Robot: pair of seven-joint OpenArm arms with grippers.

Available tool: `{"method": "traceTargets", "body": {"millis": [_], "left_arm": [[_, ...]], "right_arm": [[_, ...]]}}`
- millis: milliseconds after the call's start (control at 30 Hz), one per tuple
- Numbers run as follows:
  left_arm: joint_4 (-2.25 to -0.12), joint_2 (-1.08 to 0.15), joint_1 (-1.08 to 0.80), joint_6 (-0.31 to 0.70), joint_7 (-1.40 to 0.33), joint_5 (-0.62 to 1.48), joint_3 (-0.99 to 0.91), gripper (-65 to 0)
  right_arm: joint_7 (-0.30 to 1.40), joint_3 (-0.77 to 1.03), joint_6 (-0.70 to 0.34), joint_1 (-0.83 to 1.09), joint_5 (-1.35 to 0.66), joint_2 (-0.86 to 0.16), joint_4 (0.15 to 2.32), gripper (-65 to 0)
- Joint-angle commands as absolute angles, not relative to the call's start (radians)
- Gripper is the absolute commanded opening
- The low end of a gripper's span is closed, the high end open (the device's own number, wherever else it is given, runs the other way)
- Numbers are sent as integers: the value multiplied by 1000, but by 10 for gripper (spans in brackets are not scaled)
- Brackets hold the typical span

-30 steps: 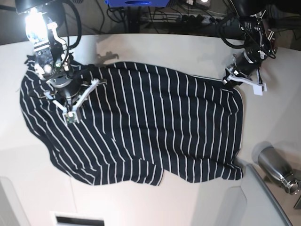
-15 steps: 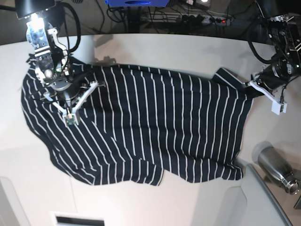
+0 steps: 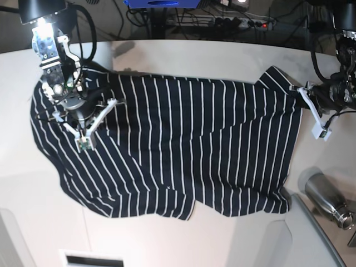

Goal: Layout the t-shirt on the table in an organized manner, then fold the t-shirt properly
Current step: 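Pull the grasped hem corner with the left gripper to straighten the shirt, then lift the shirt edge with the left gripper while the right gripper holds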

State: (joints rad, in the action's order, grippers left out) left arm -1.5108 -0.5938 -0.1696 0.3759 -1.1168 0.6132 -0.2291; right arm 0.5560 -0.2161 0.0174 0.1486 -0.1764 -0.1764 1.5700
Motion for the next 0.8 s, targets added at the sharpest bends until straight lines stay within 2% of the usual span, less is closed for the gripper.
{"method": "traceTargets", "body": {"millis": [0, 133, 333, 667, 767], "left_arm": [[-1540, -641, -157, 378, -1109, 618, -242, -650], [-1581, -673, -153, 389, -1205, 619, -239, -650], [-1612, -708, -131, 564, -1330, 611, -220, -650], [-1577, -834, -56, 568, -1325, 598, 150, -650], [-1531, -826, -5, 568, -1322, 460, 242, -650]], "right_arm": [[555, -213, 19, 134, -174, -182, 1584, -612], [615, -211, 19, 108, -174, -183, 1558, -612], [624, -211, 19, 70, -174, -180, 1468, -612], [624, -211, 19, -88, -176, -180, 1230, -612], [622, -211, 19, -134, -176, -177, 1167, -612]]}}
